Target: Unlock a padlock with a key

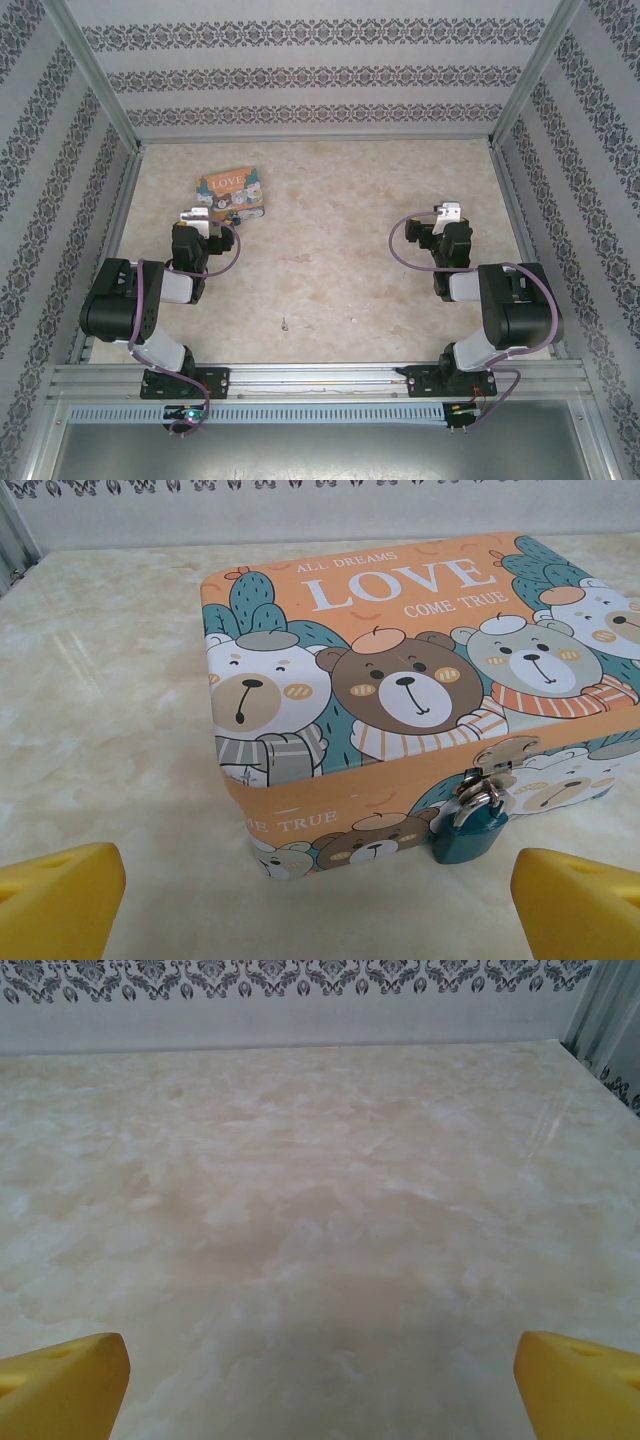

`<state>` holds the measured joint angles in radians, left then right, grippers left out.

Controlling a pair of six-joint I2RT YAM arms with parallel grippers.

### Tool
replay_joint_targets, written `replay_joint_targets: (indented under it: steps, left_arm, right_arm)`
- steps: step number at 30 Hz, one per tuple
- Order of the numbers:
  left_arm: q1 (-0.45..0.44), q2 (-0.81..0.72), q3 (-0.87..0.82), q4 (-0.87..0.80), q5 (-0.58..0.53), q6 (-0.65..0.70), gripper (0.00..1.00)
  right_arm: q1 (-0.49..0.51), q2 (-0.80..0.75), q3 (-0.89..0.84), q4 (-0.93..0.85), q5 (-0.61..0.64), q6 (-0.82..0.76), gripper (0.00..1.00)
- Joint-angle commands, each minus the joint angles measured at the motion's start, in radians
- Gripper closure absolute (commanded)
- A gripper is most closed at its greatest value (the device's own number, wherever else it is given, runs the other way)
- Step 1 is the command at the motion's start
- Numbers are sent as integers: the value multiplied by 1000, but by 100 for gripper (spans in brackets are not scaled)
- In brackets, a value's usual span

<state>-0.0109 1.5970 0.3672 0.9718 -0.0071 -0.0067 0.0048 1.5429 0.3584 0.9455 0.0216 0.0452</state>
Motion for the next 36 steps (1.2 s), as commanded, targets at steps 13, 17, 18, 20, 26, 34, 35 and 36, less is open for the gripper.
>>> replay_joint_targets:
  steps: [13, 17, 18, 20, 26, 34, 35, 36]
  left_arm:
    - [9, -3, 10, 1, -20, -2, 1]
    - [9, -10, -69, 155, -59, -17, 1]
    - [9, -24, -84, 168, -69, -20, 1]
    - [9, -79, -96, 138, -72, -21, 1]
    - [9, -326, 1, -258, -97, -67, 1]
    - [18, -417, 238, -698, -148, -302, 1]
    - [29, -405, 277, -755, -137, -338, 1]
    - [41, -391, 316, -801, -116, -366, 1]
  right_arm:
    - [8, -13, 16, 3, 14, -10, 2]
    - [8, -25, 11, 4, 11, -11, 2]
    - [8, -36, 8, 1, 11, -11, 2]
    - [8, -70, 6, -20, 6, -10, 2]
    - [9, -212, 66, -282, -4, 12, 2]
    - [9, -405, 178, -667, -127, 220, 2]
    - [9, -420, 194, -701, -166, 257, 1]
    - [10, -432, 204, -723, -205, 287, 2]
